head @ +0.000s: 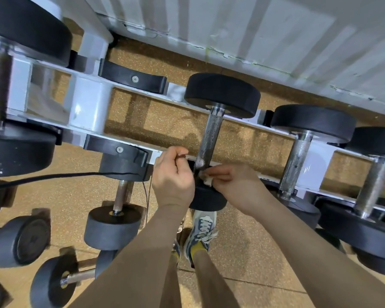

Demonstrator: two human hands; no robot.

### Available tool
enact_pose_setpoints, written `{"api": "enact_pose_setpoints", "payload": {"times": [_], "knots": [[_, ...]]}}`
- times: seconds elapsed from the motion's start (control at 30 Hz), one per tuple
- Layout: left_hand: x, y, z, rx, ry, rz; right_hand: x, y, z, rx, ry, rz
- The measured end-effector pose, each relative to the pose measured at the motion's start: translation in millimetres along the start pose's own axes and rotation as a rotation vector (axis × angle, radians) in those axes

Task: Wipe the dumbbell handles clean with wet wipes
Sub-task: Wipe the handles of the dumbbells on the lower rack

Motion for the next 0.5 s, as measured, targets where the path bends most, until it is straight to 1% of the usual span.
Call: {"api": "enact_pose_setpoints", "payload": {"times": [0.1,0.2,0.27,0.37,0.4,0.5], "knots": [[2.2,0.4,1.0,0.016,-0.022,-0.024,21.2,7.2,13.2,0.006,-0.026,-0.014],[9.6,0.4,4.8,0.050,-0.027,-0.109,31.8,14.0,22.0,-0.022,-0.166,-0.005],[11.0,-1.0,6.6,0.073,-0.041,-0.132,24.6,4.1,11.0,-0.039,-0.233,-0.012],[12.2,-1.8,5.2,0.078,-0.068,-0.146,3.3,-9.9,-7.3,-0.010,-0.118,0.060],[12.4,-2.1,5.5,0.084,-0.075,-0.159,4.6,-8.7,-6.2,-0.015,-0.146,0.054],[14.5,-2.0,9.8,0.129,-0.189,-0.226,27.4,-3.5,3.0,-0.111,-0.411,-0.044]]}}
Point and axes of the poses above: each hand's wrist, its own y-axis towards the middle knuckle, its own z-axis out of the palm, x = y × z, the point moved 9 cm from there along y, towards the middle knuckle, and after that the axes turned 14 degrees about z, right-handed, at the moved point
